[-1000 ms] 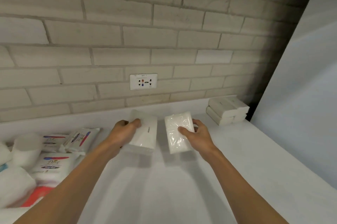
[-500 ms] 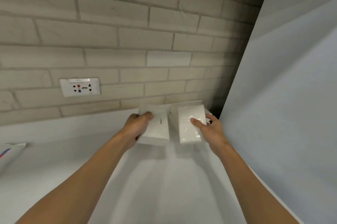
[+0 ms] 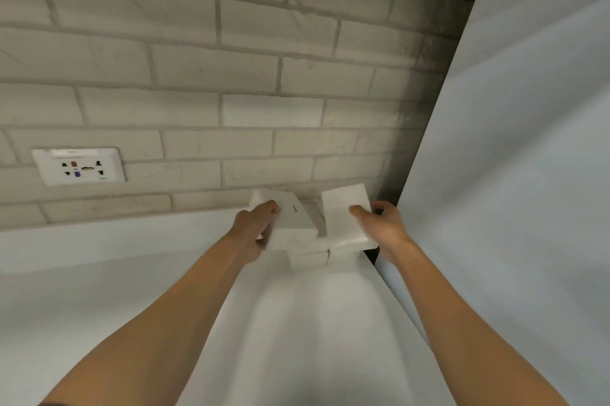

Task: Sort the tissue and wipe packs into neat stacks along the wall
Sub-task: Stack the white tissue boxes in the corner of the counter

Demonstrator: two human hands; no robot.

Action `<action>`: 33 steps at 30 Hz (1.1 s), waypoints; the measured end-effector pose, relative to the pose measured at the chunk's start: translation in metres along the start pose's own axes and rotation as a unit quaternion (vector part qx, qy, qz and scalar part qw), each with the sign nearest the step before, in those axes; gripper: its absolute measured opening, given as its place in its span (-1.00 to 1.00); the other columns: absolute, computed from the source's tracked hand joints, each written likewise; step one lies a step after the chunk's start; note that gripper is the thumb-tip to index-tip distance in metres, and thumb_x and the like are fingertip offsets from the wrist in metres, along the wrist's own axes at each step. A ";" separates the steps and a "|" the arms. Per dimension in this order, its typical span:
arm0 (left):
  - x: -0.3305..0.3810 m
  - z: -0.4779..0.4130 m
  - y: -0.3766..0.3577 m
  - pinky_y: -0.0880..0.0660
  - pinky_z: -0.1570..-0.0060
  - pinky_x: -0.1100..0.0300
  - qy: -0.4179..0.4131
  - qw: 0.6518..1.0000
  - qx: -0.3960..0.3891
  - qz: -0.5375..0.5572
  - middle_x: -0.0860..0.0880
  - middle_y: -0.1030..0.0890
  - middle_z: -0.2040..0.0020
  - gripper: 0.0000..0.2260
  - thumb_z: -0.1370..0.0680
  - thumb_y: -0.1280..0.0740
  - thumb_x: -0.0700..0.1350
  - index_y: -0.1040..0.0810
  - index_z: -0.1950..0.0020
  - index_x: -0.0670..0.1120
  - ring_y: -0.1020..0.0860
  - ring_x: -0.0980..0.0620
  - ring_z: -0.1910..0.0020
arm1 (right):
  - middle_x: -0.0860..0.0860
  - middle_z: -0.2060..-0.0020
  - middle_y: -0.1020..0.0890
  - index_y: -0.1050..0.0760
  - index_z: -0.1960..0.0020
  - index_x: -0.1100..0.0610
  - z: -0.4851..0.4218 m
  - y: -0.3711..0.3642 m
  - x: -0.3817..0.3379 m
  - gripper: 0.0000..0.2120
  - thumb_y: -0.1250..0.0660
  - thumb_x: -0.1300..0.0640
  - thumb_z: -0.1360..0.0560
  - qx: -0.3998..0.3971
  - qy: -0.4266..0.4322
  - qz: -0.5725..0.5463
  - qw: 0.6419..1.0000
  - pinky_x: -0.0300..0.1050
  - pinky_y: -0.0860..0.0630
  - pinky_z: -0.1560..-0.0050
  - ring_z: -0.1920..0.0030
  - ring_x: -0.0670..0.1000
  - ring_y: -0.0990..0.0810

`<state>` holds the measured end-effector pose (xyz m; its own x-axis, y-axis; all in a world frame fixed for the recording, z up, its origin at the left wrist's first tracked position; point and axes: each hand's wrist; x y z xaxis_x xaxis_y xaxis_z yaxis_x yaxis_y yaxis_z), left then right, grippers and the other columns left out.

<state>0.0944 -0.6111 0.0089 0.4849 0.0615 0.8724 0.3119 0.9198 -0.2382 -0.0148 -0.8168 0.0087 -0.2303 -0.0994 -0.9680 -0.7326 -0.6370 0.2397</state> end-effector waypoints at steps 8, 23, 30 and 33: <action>-0.008 -0.035 -0.032 -0.40 0.42 0.18 -0.017 0.999 0.029 -0.018 -0.08 -0.45 0.28 -0.70 -0.48 -0.47 -0.19 -0.47 -0.12 -0.25 -0.41 0.02 0.36 | 0.11 -0.04 -0.63 -0.47 -0.21 0.19 -0.066 0.001 0.004 -0.51 -0.50 -0.02 -0.39 -0.032 -0.032 0.012 0.999 0.04 -0.64 0.01 0.04 0.11 -0.65; -0.027 -0.073 -0.051 -0.61 0.06 0.04 -0.069 0.973 0.119 -0.187 -0.11 -0.69 0.07 -0.70 -0.48 -0.42 0.05 -0.65 0.03 -0.18 -0.64 -0.09 0.04 | 0.07 -0.04 -0.60 -0.52 -0.24 0.19 -0.110 -0.009 0.021 -0.62 -0.39 0.00 -0.52 -0.076 -0.036 0.060 0.995 -0.09 -0.54 0.01 0.02 0.05 -0.58; -0.027 -0.075 -0.056 -0.64 0.05 -0.12 -0.052 0.979 0.097 -0.173 -0.10 -0.67 0.03 -0.77 -0.49 -0.38 0.00 -0.61 0.01 -0.15 -0.65 -0.11 0.06 | 0.08 -0.07 -0.57 -0.48 -0.29 0.19 -0.107 -0.016 0.028 -0.63 -0.29 -0.01 -0.58 -0.080 -0.028 0.053 0.995 -0.10 -0.51 -0.02 -0.03 0.05 -0.54; -0.029 -0.075 -0.060 -0.62 0.03 -0.11 -0.045 0.979 0.099 -0.175 -0.10 -0.65 0.00 -0.72 -0.50 -0.34 0.03 -0.59 -0.05 -0.15 -0.63 -0.12 0.03 | 0.10 -0.10 -0.57 -0.47 -0.28 0.19 -0.107 -0.018 0.030 -0.63 -0.26 -0.02 -0.59 -0.078 -0.018 0.058 0.995 -0.05 -0.53 -0.10 -0.08 0.08 -0.55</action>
<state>0.1230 -0.6972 -0.0340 0.3006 -0.2454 0.9216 0.2781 0.9469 0.1614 0.0604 -0.8901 -0.0323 -0.3336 -0.1534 -0.9301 -0.5923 -0.7335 0.3334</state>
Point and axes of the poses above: each hand's wrist, its own z-axis away from the middle knuckle, its own y-axis out of the back of the hand, x = y × z
